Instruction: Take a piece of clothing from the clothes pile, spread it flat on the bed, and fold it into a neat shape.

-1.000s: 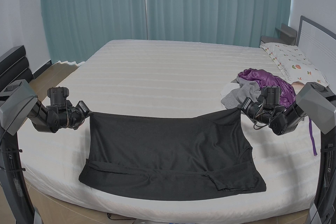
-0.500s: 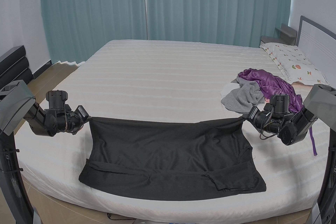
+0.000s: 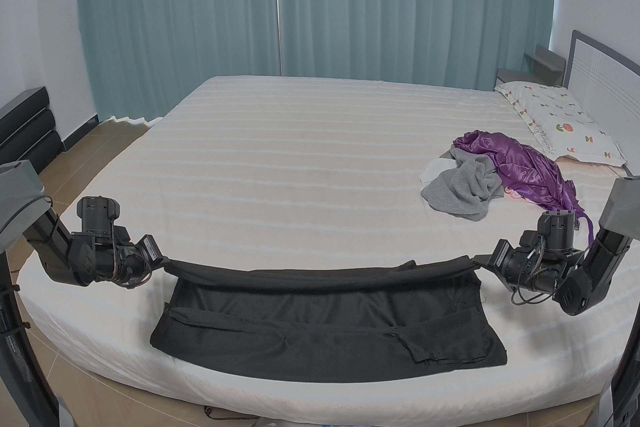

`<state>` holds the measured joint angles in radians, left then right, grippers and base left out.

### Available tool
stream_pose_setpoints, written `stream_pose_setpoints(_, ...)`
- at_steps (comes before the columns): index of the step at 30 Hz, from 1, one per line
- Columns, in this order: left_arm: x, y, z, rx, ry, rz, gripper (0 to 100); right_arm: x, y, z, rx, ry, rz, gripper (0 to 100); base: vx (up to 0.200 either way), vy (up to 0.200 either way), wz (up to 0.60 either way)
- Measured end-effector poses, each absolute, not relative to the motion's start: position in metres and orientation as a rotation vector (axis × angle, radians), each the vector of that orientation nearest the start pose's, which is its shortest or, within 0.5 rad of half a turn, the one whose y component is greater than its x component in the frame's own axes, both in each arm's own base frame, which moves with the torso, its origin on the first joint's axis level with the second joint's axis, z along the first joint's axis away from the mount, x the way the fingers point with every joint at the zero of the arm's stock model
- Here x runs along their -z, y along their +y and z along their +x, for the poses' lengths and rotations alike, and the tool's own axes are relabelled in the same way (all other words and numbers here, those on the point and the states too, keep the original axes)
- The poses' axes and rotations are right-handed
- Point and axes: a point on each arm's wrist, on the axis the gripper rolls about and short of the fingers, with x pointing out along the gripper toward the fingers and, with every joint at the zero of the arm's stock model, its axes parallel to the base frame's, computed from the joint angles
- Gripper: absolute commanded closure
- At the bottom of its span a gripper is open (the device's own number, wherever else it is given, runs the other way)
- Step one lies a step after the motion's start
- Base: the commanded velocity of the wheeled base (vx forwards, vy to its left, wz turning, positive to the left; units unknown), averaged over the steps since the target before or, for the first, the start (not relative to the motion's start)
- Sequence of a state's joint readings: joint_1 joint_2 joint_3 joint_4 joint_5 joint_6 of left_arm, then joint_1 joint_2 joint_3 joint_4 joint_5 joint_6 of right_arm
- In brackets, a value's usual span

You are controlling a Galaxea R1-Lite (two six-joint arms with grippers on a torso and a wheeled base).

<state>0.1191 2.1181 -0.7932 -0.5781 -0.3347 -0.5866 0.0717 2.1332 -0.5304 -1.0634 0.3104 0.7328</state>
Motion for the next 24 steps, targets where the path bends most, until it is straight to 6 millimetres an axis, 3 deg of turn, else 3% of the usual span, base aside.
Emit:
stream_pose_setpoints(10,-0.027,0.030,0.321,-0.008,0.847,-0.726,100,0.001,0.024,0.290,-0.165,0.765,0.680,100,0.000,0.000,0.00)
stream_pose_setpoints(11,-0.027,0.030,0.320,-0.009,0.850,-0.727,100,0.004,0.024,0.289,-0.165,0.773,0.673,0,0.000,0.000,0.00)
stream_pose_setpoints(13,-0.026,0.029,0.319,-0.008,0.847,-0.725,100,0.008,0.024,0.289,-0.169,0.773,0.661,0,0.000,0.000,0.00)
stream_pose_setpoints(14,-0.025,0.029,0.318,-0.006,0.846,-0.724,0,0.010,0.024,0.289,-0.171,0.772,0.655,0,0.000,0.000,0.00)
stream_pose_setpoints(24,-0.019,0.028,0.313,0.001,0.845,-0.706,0,0.014,0.024,0.293,-0.193,0.698,0.653,0,0.000,0.000,0.00)
